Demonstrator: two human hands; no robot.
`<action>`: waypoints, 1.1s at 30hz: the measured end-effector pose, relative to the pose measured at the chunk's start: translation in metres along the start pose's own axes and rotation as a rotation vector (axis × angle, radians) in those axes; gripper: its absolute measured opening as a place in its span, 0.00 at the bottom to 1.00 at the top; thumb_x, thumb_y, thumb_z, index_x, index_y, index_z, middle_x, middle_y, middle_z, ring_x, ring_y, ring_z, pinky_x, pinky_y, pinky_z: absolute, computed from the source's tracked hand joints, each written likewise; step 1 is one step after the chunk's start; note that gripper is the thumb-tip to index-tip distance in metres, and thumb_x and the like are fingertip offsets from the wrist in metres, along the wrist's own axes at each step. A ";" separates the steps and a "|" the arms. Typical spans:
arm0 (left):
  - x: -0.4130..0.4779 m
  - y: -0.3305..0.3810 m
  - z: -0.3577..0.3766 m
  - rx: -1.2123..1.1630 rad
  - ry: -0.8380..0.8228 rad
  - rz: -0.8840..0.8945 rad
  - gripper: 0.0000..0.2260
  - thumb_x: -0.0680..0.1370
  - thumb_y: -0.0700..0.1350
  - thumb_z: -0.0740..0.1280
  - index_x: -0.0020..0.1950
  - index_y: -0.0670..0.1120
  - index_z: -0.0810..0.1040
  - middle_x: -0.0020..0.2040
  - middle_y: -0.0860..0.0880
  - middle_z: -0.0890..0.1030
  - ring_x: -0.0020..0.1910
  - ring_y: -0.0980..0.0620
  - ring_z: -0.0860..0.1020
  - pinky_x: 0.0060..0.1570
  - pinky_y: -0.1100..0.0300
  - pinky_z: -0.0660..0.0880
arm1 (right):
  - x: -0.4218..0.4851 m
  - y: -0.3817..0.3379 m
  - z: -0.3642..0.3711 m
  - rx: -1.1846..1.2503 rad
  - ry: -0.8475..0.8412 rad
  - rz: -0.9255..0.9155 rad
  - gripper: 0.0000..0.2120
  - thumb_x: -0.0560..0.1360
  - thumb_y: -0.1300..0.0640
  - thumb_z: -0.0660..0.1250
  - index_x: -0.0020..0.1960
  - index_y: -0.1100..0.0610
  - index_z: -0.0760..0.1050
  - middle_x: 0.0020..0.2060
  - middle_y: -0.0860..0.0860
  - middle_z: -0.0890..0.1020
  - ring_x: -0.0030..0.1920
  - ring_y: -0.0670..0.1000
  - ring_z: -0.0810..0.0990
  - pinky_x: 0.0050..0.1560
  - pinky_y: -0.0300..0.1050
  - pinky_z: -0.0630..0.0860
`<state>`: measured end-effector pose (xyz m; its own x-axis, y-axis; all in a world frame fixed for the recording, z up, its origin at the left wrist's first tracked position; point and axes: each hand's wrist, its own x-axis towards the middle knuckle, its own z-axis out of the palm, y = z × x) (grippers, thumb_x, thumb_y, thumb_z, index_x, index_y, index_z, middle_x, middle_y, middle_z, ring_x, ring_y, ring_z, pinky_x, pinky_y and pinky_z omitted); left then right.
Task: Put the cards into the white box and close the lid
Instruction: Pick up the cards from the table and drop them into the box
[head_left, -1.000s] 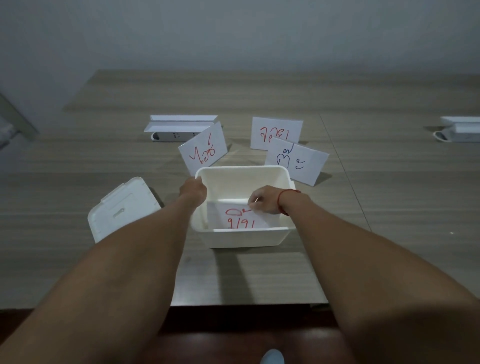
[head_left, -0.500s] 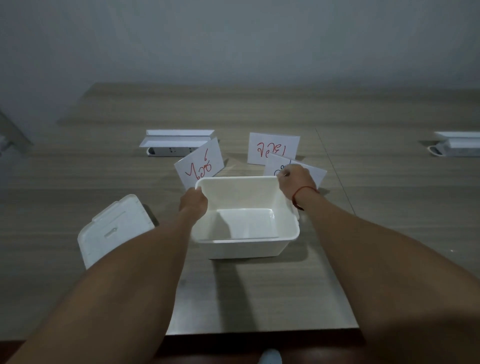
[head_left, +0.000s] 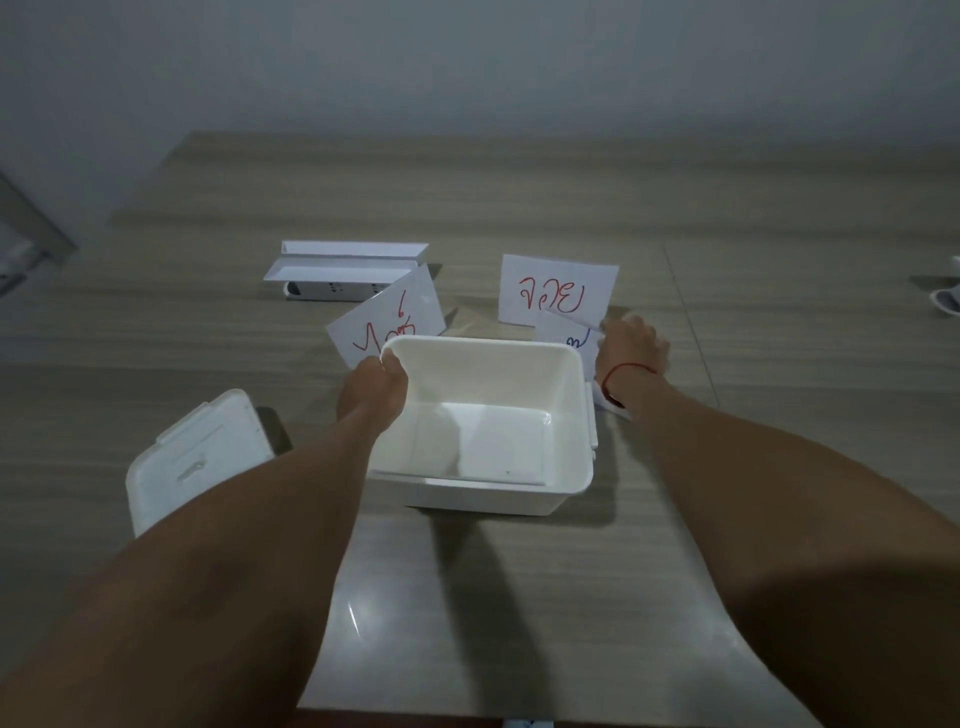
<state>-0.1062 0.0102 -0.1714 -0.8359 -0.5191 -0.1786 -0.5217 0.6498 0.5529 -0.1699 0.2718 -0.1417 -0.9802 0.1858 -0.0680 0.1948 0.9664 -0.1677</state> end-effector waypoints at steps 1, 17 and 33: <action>0.002 0.000 0.000 0.000 0.001 -0.001 0.27 0.82 0.53 0.48 0.59 0.35 0.77 0.55 0.36 0.81 0.53 0.37 0.80 0.48 0.52 0.75 | 0.001 -0.001 0.002 0.042 -0.024 -0.004 0.15 0.80 0.61 0.56 0.64 0.57 0.73 0.63 0.60 0.75 0.64 0.61 0.73 0.64 0.54 0.68; -0.022 0.002 -0.028 -0.040 -0.209 -0.057 0.19 0.82 0.41 0.51 0.66 0.31 0.71 0.65 0.32 0.74 0.64 0.34 0.74 0.63 0.46 0.72 | -0.025 -0.046 -0.092 0.131 0.412 -0.252 0.15 0.82 0.56 0.52 0.64 0.52 0.72 0.58 0.56 0.80 0.61 0.58 0.74 0.59 0.51 0.65; -0.034 -0.005 -0.034 -0.221 -0.220 -0.104 0.21 0.83 0.44 0.51 0.70 0.34 0.68 0.68 0.36 0.73 0.67 0.38 0.72 0.61 0.52 0.70 | -0.090 -0.071 -0.039 0.076 -0.687 -0.381 0.14 0.77 0.52 0.61 0.59 0.53 0.79 0.54 0.49 0.80 0.56 0.53 0.79 0.59 0.47 0.74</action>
<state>-0.0696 0.0060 -0.1405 -0.8094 -0.4281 -0.4019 -0.5767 0.4510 0.6812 -0.0967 0.1932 -0.0851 -0.7441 -0.3310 -0.5804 -0.1243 0.9221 -0.3664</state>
